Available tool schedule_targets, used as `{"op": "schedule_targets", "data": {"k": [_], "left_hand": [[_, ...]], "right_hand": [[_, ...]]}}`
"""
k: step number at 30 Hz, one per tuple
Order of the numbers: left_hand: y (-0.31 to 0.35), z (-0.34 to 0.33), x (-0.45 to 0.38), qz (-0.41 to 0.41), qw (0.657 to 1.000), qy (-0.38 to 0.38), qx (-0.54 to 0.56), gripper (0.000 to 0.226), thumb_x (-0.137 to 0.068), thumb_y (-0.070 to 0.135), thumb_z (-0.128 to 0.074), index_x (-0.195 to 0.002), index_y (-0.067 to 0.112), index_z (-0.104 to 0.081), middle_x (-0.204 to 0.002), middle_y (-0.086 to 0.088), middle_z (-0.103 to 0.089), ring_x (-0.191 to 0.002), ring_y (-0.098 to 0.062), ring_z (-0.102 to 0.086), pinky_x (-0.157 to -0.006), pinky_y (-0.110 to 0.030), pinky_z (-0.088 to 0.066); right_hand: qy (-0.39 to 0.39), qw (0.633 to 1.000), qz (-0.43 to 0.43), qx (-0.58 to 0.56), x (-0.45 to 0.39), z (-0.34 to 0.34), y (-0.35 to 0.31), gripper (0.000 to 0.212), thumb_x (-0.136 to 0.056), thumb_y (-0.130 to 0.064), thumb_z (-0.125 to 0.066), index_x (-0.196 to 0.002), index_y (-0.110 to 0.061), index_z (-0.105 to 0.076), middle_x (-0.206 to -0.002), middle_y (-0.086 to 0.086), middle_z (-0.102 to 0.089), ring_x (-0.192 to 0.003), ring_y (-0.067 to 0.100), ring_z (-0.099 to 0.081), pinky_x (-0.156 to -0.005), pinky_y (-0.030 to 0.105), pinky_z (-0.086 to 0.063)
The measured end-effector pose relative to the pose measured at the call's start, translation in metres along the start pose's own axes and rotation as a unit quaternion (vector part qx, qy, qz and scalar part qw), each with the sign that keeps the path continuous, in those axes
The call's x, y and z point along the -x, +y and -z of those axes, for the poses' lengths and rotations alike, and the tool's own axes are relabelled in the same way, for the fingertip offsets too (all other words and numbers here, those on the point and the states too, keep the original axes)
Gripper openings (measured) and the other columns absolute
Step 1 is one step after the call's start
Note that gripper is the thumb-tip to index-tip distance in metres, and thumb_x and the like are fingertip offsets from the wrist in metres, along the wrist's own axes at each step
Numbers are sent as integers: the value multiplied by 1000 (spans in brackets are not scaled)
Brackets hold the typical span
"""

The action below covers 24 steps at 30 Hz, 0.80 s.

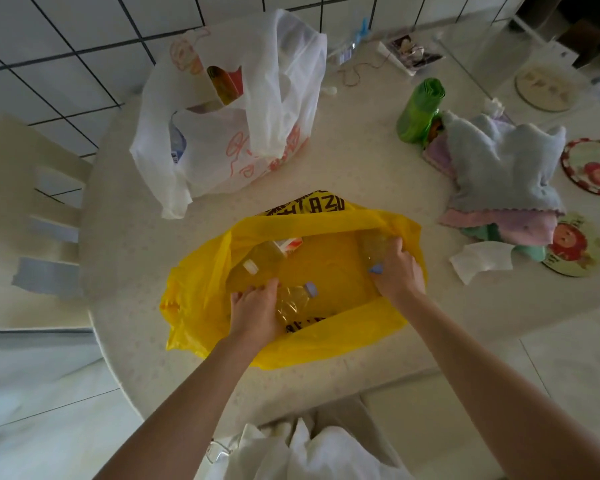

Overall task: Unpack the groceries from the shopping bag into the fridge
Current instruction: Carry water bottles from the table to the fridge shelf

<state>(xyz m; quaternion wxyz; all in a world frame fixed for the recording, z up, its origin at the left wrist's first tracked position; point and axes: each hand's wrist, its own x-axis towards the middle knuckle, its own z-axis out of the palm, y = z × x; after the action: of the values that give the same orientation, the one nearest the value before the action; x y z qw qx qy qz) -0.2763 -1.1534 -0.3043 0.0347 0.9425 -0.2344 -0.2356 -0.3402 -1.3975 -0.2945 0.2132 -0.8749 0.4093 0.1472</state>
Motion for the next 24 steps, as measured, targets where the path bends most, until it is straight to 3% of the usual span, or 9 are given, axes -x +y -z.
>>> {"op": "schedule_targets", "data": {"k": [3, 6, 9, 11, 12, 14, 17, 19, 24], "left_hand": [[5, 5, -13, -8, 989, -73, 126, 83, -57, 33, -89, -124, 26, -41, -114, -1, -60, -111, -24, -54, -92, -39, -43], [6, 9, -27, 11, 963, -113, 246, 84, -53, 31, -93, -124, 21, -48, -121, 0, -58, -112, -20, -55, -89, -35, -49], [1, 10, -35, 65, 938, -117, 321, 84, -57, 32, -92, -130, 16, -52, -127, -4, -56, -114, -20, -54, -90, -34, -49], [-2, 8, -33, 93, 912, -118, 382, 84, -61, 36, -89, -133, 17, -50, -129, -5, -57, -113, -21, -56, -92, -39, -52], [-3, 7, -30, 94, 911, -112, 387, 82, -66, 40, -85, -136, 17, -49, -132, -6, -55, -115, -22, -55, -95, -41, -51], [-5, 3, -23, 80, 940, -87, 319, 76, -78, 46, -74, -142, 18, -44, -143, -8, -44, -129, -26, -45, -105, -44, -42], [-6, -1, -12, 78, 959, -69, 262, 74, -86, 51, -63, -148, 21, -34, -150, -11, -33, -138, -30, -34, -110, -46, -35], [-3, -3, -6, 83, 957, -81, 265, 81, -84, 50, -66, -150, 22, -28, -145, -11, -37, -133, -31, -39, -107, -45, -40], [14, -14, 0, 110, 976, -71, 173, 107, -72, 52, -77, -151, 23, -11, -143, -12, -35, -131, -36, -36, -104, -48, -41]], "right_hand": [[-2, 999, 45, 18, 18, -6, 2, 52, -78, -23, -73, -115, -14, -36, -99, 9, -66, -91, 34, -64, -61, 36, -46], [4, 997, 81, -2, 37, -9, 5, 42, -79, -21, -66, -111, -16, -39, -92, 7, -70, -83, 34, -66, -63, 38, -53], [13, 996, 79, -49, 47, -8, 5, 39, -87, -13, -54, -125, -16, -45, -99, 13, -68, -91, 37, -63, -68, 40, -50], [-25, 995, 83, -48, 52, -11, 4, 34, -91, -22, -55, -123, -13, -48, -110, 13, -64, -101, 35, -60, -74, 39, -49], [-54, 994, 83, -39, 54, -14, 3, 38, -91, -28, -57, -124, -11, -48, -116, 13, -61, -107, 33, -57, -79, 37, -47], [-95, 992, 73, -33, 60, -21, -1, 51, -90, -38, -60, -129, -8, -44, -124, 12, -55, -114, 31, -53, -86, 35, -45], [-79, 994, 73, -19, 65, -28, -7, 53, -90, -40, -58, -128, -6, -43, -126, 12, -50, -115, 30, -51, -90, 36, -45], [-78, 995, 62, -6, 64, -29, -14, 53, -91, -41, -56, -127, -4, -41, -128, 13, -47, -116, 30, -49, -91, 36, -45], [-119, 992, 6, 32, 54, -32, -24, 89, -81, -51, -67, -140, -2, -22, -140, 16, -34, -129, 34, -38, -100, 40, -41]]}}
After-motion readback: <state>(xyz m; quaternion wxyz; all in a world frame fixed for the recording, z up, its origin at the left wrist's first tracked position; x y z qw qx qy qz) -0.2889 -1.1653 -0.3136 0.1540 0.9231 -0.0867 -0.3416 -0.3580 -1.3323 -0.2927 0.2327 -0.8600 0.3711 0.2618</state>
